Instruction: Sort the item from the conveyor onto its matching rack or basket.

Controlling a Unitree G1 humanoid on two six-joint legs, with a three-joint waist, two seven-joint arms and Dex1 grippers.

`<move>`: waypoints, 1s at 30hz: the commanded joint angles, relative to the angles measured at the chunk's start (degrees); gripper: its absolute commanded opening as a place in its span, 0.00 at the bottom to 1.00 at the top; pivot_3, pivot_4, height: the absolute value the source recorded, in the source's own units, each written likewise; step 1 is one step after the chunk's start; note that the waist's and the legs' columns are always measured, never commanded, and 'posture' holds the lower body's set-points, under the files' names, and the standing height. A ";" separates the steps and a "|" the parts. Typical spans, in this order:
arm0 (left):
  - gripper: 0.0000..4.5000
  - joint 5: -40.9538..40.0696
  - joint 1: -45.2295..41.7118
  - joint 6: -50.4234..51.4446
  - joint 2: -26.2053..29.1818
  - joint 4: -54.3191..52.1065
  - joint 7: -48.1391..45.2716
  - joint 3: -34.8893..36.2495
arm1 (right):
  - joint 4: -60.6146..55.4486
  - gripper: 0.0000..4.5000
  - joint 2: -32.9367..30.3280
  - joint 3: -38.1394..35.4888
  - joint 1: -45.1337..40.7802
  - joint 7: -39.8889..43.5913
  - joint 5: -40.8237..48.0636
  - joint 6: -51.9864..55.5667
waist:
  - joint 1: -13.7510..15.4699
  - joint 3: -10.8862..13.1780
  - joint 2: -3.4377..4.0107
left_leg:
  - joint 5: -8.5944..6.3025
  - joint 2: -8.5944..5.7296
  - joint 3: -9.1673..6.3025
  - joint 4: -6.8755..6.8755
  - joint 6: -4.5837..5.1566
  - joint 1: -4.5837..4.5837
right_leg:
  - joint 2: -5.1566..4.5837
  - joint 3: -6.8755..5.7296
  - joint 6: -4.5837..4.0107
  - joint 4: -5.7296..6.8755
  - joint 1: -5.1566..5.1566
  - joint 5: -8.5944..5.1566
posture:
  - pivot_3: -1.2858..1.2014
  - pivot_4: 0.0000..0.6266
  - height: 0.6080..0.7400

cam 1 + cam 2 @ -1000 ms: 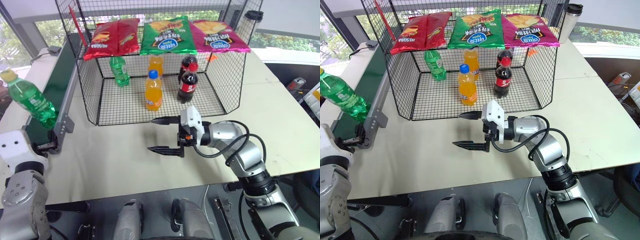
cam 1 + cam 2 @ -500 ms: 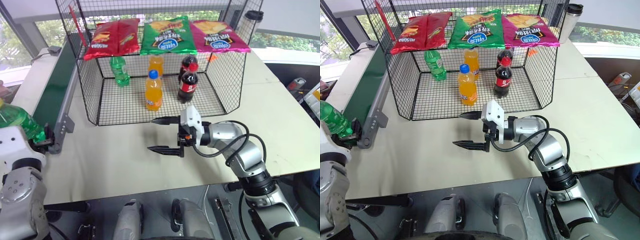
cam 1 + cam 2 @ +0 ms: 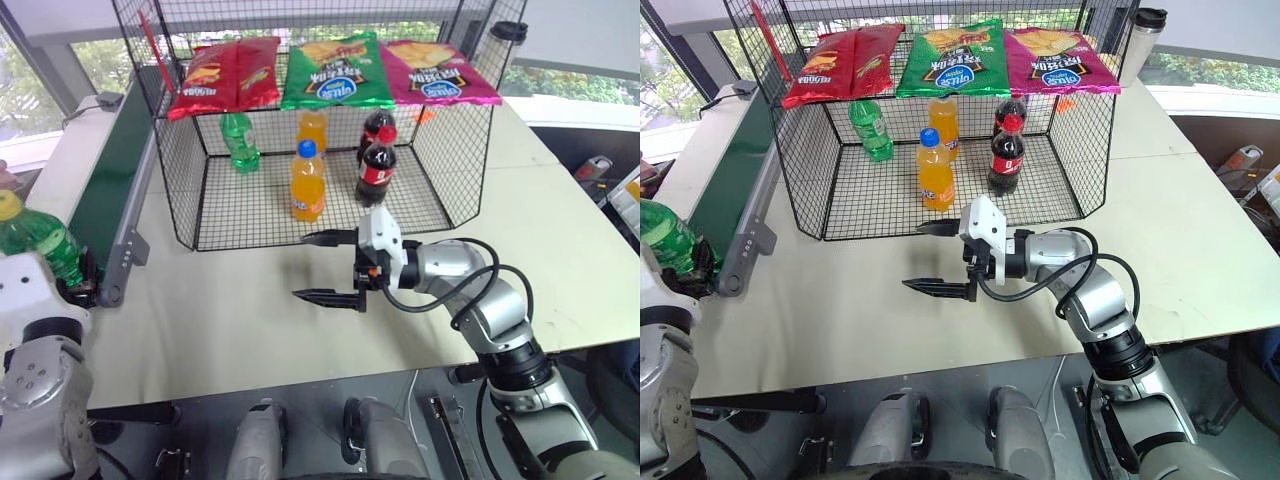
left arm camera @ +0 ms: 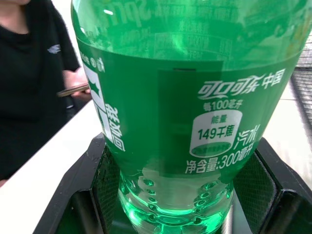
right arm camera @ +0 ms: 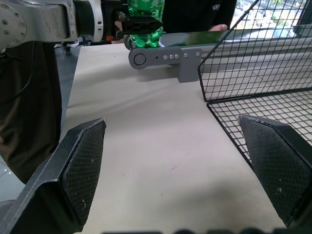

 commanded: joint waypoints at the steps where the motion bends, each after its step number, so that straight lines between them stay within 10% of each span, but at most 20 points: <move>1: 0.59 -4.48 -0.81 1.91 3.74 -8.82 -4.05 -0.81 | -1.82 1.00 -0.83 -0.41 -0.83 0.04 0.20 -0.34 | -0.03 0.00 0.00 | 0.00 0.00 0.00 0.00 0.00 -0.01 | 0.00 0.00 0.00 -0.01 -0.01 0.00 | 0.52 0.24 1.00; 15: 0.59 -4.75 -8.05 4.12 7.38 -4.69 -7.68 -17.29 | -1.58 1.00 -2.06 0.60 -0.91 -1.89 -1.83 1.86 | -0.03 0.00 0.01 | 0.00 -0.01 0.02 0.00 0.00 0.01 | 0.03 0.02 0.01 0.00 0.00 0.01 | 0.52 0.24 1.00; 30: 0.59 5.75 -20.96 -7.16 -0.60 15.05 -3.08 -26.22 | 5.33 1.00 -3.64 2.70 0.06 -7.57 -11.70 -0.84 | -0.01 0.00 0.00 | 0.00 0.00 0.04 -0.01 0.00 -0.02 | 0.04 0.01 0.16 -0.01 -0.01 0.09 | 0.52 0.24 1.00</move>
